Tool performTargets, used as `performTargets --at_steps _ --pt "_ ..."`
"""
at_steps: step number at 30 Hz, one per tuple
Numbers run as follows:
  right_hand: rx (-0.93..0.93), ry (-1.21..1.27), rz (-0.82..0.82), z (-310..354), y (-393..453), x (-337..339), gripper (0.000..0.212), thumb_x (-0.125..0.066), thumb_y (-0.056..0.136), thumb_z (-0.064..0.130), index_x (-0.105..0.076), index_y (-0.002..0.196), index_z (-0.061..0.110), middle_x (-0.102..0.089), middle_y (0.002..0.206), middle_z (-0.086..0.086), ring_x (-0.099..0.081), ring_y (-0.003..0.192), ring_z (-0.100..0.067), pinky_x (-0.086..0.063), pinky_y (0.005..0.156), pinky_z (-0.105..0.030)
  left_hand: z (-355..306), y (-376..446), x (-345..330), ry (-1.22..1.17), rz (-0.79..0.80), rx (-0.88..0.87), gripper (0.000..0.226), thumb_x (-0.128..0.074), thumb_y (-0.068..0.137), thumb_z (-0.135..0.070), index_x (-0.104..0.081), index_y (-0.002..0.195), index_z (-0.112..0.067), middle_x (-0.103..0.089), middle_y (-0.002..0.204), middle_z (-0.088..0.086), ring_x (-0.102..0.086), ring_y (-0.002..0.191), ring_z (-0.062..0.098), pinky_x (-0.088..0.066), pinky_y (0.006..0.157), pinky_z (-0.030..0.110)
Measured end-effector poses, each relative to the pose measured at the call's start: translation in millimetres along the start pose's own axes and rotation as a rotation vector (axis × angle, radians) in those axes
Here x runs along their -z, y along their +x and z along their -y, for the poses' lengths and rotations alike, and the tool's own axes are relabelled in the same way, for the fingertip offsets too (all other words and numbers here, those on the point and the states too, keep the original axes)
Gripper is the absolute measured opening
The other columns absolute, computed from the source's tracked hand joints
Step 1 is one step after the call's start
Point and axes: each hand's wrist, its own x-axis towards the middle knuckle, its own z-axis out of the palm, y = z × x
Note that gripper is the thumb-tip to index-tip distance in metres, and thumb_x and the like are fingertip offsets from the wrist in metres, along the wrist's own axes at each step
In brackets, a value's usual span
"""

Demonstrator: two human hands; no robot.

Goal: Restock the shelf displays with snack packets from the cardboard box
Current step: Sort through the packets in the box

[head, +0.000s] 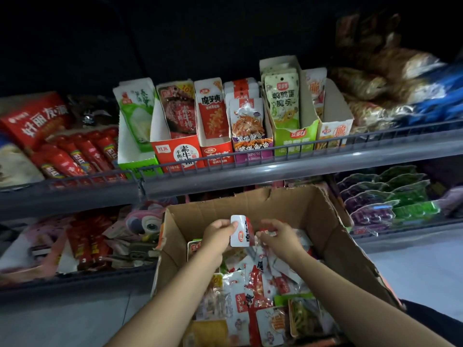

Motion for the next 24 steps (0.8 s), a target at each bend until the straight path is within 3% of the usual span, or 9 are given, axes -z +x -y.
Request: performTargets --at_steps 3,6,8,11,13,15,19,21,24 --pt "0.055 0.018 0.000 11 -12 7 0.045 -0.069 0.082 0.038 -0.057 0.125 0.033 -0.055 0.125 -0.002 -0.061 0.102 -0.015 -0.050 0.094 -0.034 -18 -19 16 0.072 0.047 -0.083 0.013 -0.061 0.091 -0.019 -0.063 0.100 -0.010 -0.069 0.093 0.007 -0.065 0.083 0.021 -0.053 0.075 0.033" --pt "0.088 0.020 0.023 24 -25 17 0.047 -0.069 0.083 0.036 -0.055 0.128 0.033 -0.054 0.126 -0.001 -0.058 0.110 -0.017 -0.049 0.096 -0.032 -34 -37 27 0.145 0.071 -0.179 0.011 -0.061 0.091 -0.019 -0.064 0.099 -0.012 -0.068 0.091 0.006 -0.061 0.077 0.017 -0.047 0.065 0.024" --pt "0.119 0.062 0.061 36 -39 26 0.040 -0.068 0.085 0.033 -0.059 0.124 0.029 -0.058 0.119 0.002 -0.058 0.110 -0.017 -0.049 0.095 -0.032 -44 -53 30 0.151 0.107 -0.240 0.007 -0.061 0.091 -0.017 -0.065 0.095 -0.013 -0.067 0.093 0.007 -0.060 0.078 0.016 -0.046 0.069 0.024" --pt "0.117 0.188 0.138 47 -56 36 0.009 -0.065 0.088 0.029 -0.070 0.093 0.023 -0.070 0.096 0.005 -0.065 0.095 -0.015 -0.053 0.085 -0.026 -58 -70 32 0.158 0.158 -0.294 0.007 -0.060 0.091 -0.018 -0.066 0.090 -0.019 -0.068 0.093 0.005 -0.060 0.081 0.016 -0.045 0.072 0.024" --pt "0.121 0.270 0.167 52 -67 44 0.013 -0.066 0.087 0.029 -0.071 0.077 0.021 -0.072 0.089 -0.001 -0.068 0.089 -0.021 -0.054 0.086 -0.038 -66 -82 32 0.140 0.146 -0.314 0.009 -0.059 0.092 -0.019 -0.067 0.088 -0.021 -0.069 0.092 0.003 -0.061 0.082 0.015 -0.046 0.074 0.025" --pt "0.120 0.351 0.190 58 -76 51 0.015 -0.066 0.087 0.027 -0.071 0.075 0.019 -0.071 0.081 -0.005 -0.068 0.078 -0.023 -0.055 0.075 -0.039 -72 -93 32 0.093 0.115 -0.325 0.009 -0.060 0.091 -0.021 -0.068 0.086 -0.021 -0.070 0.091 0.002 -0.062 0.087 0.018 -0.047 0.082 0.030" --pt "0.113 0.503 0.138 73 -95 60 0.015 -0.063 0.090 0.020 -0.068 0.080 0.010 -0.067 0.069 -0.005 -0.062 0.054 -0.013 -0.046 0.046 -0.021 -76 -112 29 -0.056 0.033 -0.304 0.012 -0.063 0.089 -0.026 -0.068 0.093 -0.016 -0.072 0.092 0.004 -0.065 0.089 0.019 -0.050 0.088 0.036" --pt "0.111 0.558 0.068 79 -101 60 0.018 -0.063 0.089 0.022 -0.068 0.079 0.009 -0.069 0.073 -0.009 -0.065 0.058 -0.018 -0.051 0.050 -0.026 -76 -123 26 -0.080 -0.024 -0.318 0.017 -0.065 0.088 -0.027 -0.066 0.100 -0.014 -0.071 0.091 0.001 -0.066 0.088 0.015 -0.053 0.087 0.036" --pt "0.112 0.626 -0.016 90 -109 60 0.018 -0.065 0.088 0.023 -0.069 0.080 0.007 -0.071 0.072 -0.010 -0.068 0.069 -0.028 -0.058 0.069 -0.044 -77 -138 21 -0.030 -0.090 -0.394 0.029 -0.066 0.087 -0.030 -0.059 0.109 -0.014 -0.066 0.094 -0.005 -0.061 0.086 0.007 -0.053 0.074 0.027"
